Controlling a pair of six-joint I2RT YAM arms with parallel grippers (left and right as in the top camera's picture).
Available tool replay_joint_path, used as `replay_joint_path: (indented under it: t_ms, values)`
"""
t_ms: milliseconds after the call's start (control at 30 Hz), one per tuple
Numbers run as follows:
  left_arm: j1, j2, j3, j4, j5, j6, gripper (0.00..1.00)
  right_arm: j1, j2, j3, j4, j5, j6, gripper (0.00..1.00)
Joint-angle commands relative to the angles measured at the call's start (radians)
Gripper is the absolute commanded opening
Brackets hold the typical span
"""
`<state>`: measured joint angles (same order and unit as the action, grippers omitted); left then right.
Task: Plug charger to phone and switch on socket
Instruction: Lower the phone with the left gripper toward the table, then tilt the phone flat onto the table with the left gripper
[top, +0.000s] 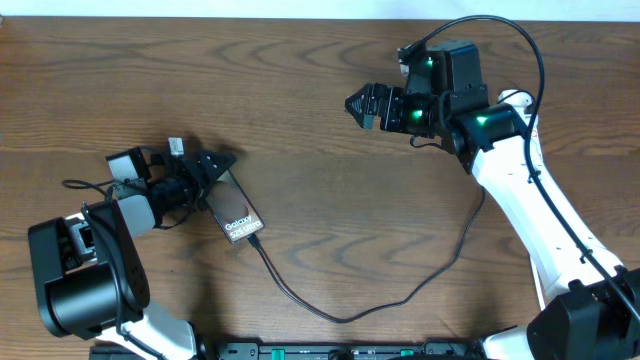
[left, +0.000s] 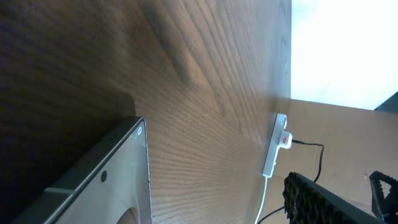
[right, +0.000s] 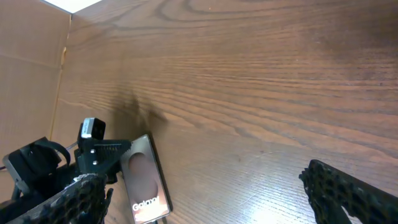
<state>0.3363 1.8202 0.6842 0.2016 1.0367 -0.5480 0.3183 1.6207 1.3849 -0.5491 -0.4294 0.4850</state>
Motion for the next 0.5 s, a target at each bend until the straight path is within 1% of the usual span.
replay_joint_path:
  t_ms: [0,467]
  values:
    - [0.003,0.056,-0.048,-0.06,-0.239,0.021,0.88,0.01,-0.012,0.006,0.003,0.01,-0.016,0.99]
    - [0.003,0.056,-0.047,-0.172,-0.4,0.02,0.88,0.01,-0.012,0.006,0.004,0.013,-0.016,0.99]
